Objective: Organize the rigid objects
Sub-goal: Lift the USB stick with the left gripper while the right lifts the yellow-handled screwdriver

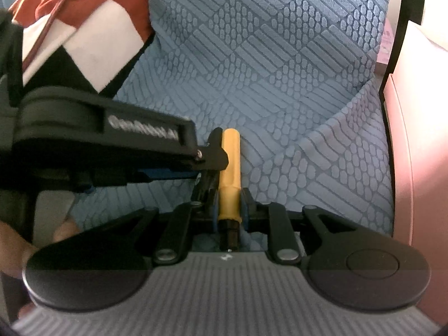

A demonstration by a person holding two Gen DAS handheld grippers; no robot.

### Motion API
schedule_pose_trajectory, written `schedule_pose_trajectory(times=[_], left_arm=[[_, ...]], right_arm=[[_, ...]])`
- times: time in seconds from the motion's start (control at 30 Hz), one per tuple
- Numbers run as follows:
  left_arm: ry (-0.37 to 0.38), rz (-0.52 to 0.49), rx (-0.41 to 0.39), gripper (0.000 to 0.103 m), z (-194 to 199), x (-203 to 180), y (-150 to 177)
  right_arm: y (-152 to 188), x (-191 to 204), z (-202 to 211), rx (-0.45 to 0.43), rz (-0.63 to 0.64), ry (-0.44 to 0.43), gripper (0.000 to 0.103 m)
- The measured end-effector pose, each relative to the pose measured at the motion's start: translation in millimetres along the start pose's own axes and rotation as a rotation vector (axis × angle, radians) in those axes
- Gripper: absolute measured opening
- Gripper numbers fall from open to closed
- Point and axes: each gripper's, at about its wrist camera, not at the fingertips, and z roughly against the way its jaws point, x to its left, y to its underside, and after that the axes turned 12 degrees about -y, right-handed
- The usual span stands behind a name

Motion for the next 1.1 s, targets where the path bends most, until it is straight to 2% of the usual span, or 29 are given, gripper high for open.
schedule_pose_trajectory(times=[0.1,0.2,0.4,0.53,0.63,0.7,0.9,1.1], left_arm=[[-0.044,-0.043,-0.017,0.025,2.9,-3.9,1.0],[-0.051,-0.035,-0.057,0.012,13.4,-0.9,1.3],[-0.044,0.037,-0.054,0.011,16.9,13.5,-2.1],[-0.026,0.072,-0.007,0.011,9.8,15.9,-2.2],[-0.05,0.089,-0.006,0.011,8.3,17.6,-2.1],[-0.031,0.104,0.002,0.011,8.2,20.2,-3.8],[-0.028,0.083,0.027,0.011,3.5,13.6,-4.4],[-0.063,0.006,-0.006,0.012,1.2,-2.3,-4.5]], right_arm=[[-0.9,-1.6,-0.4,0.002,-0.002,0.004,0.02],[-1.2,-3.0,0.6,0.0,-0.002,0.012,0.02],[-1.5,-4.3,0.4,0.0,-0.021,0.009,0.02],[-1.8,-1.8,-1.3,0.003,-0.012,0.012,0.02],[-1.7,-1.3,-1.3,0.004,-0.014,0.012,0.02],[-1.2,-0.7,-1.0,0.005,-0.013,0.011,0.02],[-2.4,-2.2,-4.0,0.016,-0.006,0.006,0.021],[-2.5,0.5,-7.2,0.01,0.026,0.019,0.02]])
